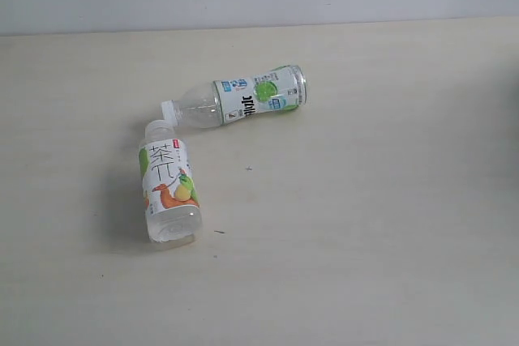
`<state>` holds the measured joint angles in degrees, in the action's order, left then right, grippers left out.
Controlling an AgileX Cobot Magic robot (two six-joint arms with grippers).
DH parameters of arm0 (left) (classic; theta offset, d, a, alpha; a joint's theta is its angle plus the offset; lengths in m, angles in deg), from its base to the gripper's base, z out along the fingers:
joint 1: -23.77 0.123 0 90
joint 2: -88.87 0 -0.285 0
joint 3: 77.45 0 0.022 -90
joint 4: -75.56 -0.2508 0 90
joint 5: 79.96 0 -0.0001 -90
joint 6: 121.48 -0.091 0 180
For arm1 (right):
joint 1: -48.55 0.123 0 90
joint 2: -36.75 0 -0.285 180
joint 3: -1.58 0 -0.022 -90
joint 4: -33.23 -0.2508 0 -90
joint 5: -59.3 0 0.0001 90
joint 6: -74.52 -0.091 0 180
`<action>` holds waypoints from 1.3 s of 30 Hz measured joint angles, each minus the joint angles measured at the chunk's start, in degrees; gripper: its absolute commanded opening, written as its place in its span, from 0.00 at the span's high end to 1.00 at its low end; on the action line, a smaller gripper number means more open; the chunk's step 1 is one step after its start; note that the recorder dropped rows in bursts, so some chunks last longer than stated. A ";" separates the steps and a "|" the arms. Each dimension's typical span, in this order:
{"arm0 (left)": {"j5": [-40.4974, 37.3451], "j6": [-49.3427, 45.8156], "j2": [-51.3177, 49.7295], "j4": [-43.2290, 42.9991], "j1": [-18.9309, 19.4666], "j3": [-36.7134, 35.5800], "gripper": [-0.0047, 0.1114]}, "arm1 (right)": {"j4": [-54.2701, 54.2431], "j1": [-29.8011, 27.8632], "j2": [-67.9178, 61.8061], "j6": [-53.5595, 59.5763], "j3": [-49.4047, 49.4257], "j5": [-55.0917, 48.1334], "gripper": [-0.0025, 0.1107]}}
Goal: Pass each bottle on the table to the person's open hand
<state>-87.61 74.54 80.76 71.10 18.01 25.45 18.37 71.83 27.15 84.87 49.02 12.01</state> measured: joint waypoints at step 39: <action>0.00 0.00 0.00 0.00 0.00 0.00 0.96 | 0.08 0.00 1.55 -0.45 0.00 -0.22 0.98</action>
<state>-87.61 74.54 80.76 71.10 18.01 25.45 18.45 71.83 28.70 84.41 49.02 11.79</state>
